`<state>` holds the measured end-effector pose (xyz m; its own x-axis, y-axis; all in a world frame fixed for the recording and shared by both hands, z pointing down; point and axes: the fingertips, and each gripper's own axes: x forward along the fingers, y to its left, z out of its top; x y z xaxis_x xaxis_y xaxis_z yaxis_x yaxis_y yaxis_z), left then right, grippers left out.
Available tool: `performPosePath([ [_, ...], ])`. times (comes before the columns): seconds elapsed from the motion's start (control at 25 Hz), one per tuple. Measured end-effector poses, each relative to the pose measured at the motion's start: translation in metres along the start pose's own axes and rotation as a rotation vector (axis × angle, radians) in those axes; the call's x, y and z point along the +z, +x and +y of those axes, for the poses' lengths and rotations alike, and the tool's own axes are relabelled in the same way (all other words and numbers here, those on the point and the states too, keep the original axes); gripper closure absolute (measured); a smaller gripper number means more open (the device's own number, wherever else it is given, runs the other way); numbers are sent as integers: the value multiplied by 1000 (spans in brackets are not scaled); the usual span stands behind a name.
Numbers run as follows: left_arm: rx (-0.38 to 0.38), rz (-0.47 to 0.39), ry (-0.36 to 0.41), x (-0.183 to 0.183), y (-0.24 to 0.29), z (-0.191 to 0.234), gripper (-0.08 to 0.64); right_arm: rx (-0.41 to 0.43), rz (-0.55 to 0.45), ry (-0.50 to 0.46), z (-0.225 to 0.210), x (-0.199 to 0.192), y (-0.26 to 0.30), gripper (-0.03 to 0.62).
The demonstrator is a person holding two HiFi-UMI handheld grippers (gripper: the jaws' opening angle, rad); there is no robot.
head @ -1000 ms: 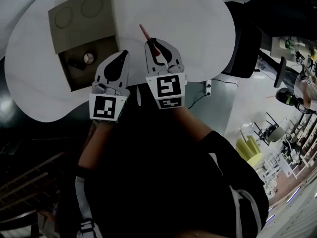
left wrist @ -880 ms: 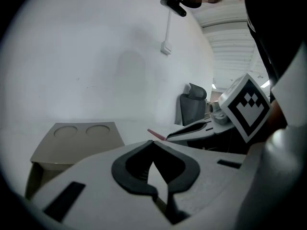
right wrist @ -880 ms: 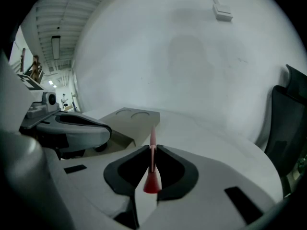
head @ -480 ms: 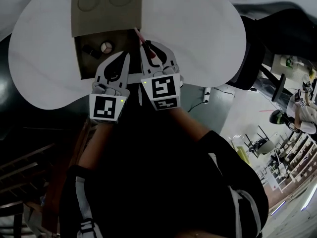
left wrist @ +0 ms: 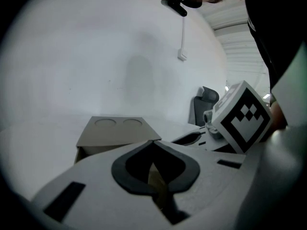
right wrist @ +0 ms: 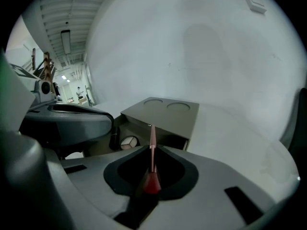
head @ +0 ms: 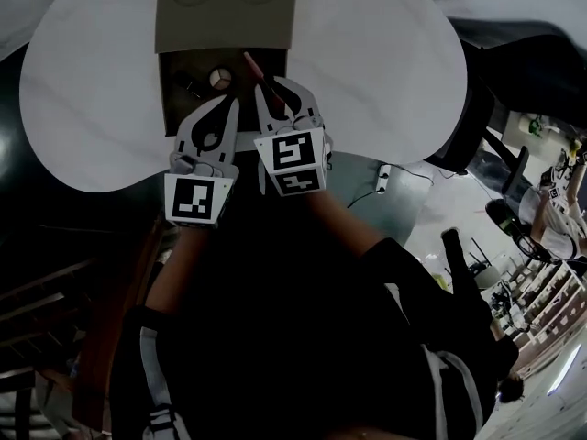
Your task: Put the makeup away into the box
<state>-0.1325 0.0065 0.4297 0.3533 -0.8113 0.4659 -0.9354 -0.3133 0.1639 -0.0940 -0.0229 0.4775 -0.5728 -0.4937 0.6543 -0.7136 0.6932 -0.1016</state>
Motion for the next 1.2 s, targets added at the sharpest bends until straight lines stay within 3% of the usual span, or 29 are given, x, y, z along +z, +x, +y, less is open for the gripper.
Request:
performPosePath([
  [0.36, 11, -24, 13, 2, -8, 15, 557, -4, 72, 12, 10, -9, 17, 529],
  [0.76, 20, -9, -27, -5, -10, 16, 557, -25, 149, -9, 9, -17, 22, 525],
  [0.84, 24, -10, -27, -5, -10, 15, 557, 2, 156, 6, 13, -16, 22, 461],
  [0.92, 27, -13, -27, -3, -10, 14, 557, 22, 146, 18, 16, -15, 20, 421],
  [1.2, 38, -45, -4, 12, -15, 7, 557, -20, 31, 11, -3, 7, -11, 461],
])
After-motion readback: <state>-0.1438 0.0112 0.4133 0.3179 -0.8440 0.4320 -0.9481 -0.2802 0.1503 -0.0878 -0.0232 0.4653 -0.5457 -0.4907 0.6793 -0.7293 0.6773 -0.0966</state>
